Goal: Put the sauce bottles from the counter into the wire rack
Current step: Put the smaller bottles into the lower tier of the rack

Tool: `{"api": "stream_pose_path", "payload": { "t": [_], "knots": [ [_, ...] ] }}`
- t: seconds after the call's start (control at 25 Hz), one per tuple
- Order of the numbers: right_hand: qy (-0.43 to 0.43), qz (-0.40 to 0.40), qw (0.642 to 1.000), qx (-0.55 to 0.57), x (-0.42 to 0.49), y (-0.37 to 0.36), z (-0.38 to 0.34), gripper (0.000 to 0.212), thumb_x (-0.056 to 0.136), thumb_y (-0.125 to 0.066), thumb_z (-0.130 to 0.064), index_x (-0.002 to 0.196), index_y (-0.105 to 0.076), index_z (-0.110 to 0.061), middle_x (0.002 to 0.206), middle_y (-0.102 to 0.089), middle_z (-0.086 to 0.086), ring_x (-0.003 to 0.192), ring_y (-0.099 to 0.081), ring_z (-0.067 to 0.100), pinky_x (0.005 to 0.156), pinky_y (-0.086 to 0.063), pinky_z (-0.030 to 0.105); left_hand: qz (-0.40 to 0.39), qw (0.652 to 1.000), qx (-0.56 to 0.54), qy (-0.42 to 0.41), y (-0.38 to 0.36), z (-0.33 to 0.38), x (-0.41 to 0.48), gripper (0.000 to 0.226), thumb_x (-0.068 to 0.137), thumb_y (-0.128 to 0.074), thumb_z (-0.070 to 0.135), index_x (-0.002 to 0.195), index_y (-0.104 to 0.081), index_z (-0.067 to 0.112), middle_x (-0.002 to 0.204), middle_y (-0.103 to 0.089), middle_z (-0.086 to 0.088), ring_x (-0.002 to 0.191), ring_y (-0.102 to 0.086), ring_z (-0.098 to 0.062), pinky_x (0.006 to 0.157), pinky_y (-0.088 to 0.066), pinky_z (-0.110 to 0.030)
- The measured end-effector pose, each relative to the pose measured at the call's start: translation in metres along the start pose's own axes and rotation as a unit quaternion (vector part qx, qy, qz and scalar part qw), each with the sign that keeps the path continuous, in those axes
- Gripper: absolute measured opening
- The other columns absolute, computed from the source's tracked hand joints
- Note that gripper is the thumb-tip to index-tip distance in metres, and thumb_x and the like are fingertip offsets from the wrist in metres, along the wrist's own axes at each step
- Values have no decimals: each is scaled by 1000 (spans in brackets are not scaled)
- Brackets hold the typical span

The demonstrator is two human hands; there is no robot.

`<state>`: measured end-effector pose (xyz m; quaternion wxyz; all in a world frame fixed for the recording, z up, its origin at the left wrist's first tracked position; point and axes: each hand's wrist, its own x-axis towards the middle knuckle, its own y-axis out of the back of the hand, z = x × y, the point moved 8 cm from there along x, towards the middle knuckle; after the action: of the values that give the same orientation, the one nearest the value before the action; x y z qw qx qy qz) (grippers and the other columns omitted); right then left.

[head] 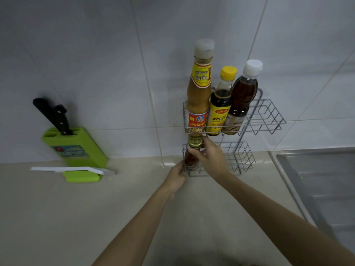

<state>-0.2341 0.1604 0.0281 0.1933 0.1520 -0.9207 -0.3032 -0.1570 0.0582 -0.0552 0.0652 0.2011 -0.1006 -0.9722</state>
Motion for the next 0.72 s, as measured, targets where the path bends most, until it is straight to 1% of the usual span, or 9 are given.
{"api": "stream_pose_path", "payload": {
  "t": [0.08,0.16,0.24,0.32,0.4,0.52,0.6,0.68,0.72],
  "knots": [
    [-3,14,1000,-3,-3,-2,-4,42,80,-72,-33,114,-59,-13,107,-69,4,93,-64,21,77,-53,37,0,1000,9,8,-1,-1,0,84,74,-29,-23,146,-37,19,138,-48,8,126,-38,-1,109,-34,-49],
    [-2,14,1000,-5,-4,-3,-8,43,78,-74,-33,113,-59,-12,107,-69,4,95,-63,21,78,-52,36,-8,1000,13,9,-2,-1,-1,85,75,-31,-22,149,-30,19,140,-44,6,127,-34,-1,110,-37,-42],
    [-2,6,1000,-4,-5,-2,-9,42,79,-74,-31,113,-58,-12,108,-68,5,98,-62,21,80,-50,33,-11,1000,22,8,-3,-1,1,86,74,-32,-21,149,-29,20,145,-43,2,130,-35,-5,103,-41,-32],
    [-10,7,1000,-2,-5,3,-7,39,82,-71,-30,113,-57,-10,107,-68,7,97,-62,22,78,-48,30,-12,999,30,10,-3,1,1,85,72,-33,-20,148,-32,20,143,-46,0,131,-38,-9,93,-40,-27],
    [-41,29,999,13,-2,11,-1,34,85,-68,-31,108,-58,-8,103,-69,9,93,-63,24,74,-48,30,-15,999,28,11,-3,1,3,85,70,-34,-20,146,-35,17,143,-48,-3,135,-40,-15,89,-40,-26],
    [-91,50,993,55,2,21,10,32,85,-68,-31,105,-59,-7,100,-71,9,91,-66,25,75,-52,35,-20,999,37,11,-3,-5,5,86,68,-35,-19,147,-33,18,146,-47,-4,138,-38,-16,88,-40,-25],
    [-78,32,995,46,2,18,8,32,85,-69,-30,106,-60,-7,101,-71,9,92,-66,24,75,-50,31,-22,999,42,10,-3,-6,5,87,68,-35,-18,147,-32,19,145,-46,0,138,-37,-14,89,-40,-27],
    [-53,8,998,25,2,11,-2,34,84,-70,-30,108,-60,-8,105,-70,9,94,-65,22,76,-48,30,-24,999,43,15,-3,-4,4,87,71,-35,-20,149,-28,18,141,-43,5,133,-34,-6,97,-41,-29],
    [-41,-1,999,19,3,7,-6,37,83,-71,-31,111,-59,-9,108,-70,8,95,-64,22,79,-50,31,-25,999,42,16,-3,-4,4,87,72,-35,-20,150,-26,18,141,-42,4,131,-33,-5,102,-40,-31]
  ]
}}
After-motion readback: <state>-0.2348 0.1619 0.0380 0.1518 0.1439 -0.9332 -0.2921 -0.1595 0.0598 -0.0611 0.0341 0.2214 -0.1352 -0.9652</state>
